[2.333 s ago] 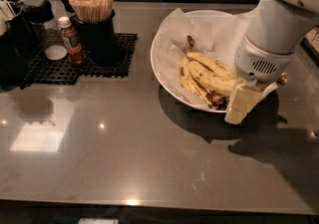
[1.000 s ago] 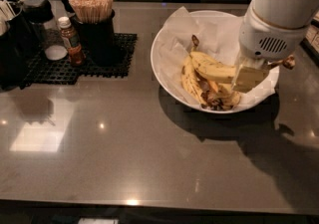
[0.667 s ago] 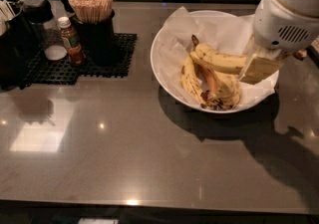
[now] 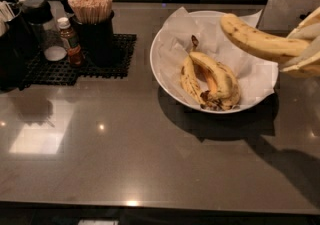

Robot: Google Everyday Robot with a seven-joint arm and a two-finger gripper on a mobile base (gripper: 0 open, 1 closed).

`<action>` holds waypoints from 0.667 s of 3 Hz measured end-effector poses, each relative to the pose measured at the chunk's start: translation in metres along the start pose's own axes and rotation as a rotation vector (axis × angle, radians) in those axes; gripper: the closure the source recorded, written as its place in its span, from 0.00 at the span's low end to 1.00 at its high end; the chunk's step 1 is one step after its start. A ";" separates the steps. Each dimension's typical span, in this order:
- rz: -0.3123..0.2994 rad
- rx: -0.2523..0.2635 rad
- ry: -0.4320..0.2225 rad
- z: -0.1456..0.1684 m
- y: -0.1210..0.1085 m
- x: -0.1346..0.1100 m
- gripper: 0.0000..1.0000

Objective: Pick banana from white bowl

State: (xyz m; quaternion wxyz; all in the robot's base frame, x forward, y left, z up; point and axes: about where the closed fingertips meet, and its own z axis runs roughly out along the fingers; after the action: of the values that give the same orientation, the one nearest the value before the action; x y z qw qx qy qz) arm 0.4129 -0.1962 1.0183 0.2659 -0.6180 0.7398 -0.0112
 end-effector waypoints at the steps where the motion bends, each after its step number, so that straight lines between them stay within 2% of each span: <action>1: -0.005 0.031 -0.123 -0.020 0.009 0.028 1.00; 2: -0.074 0.033 -0.202 -0.026 0.013 0.009 1.00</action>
Offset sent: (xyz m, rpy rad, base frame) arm -0.0165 -0.0277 0.0027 0.0930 -0.0527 0.0247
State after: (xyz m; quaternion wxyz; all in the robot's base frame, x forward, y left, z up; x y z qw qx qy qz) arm 0.3895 -0.2094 1.0324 0.3486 -0.6383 0.6857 0.0291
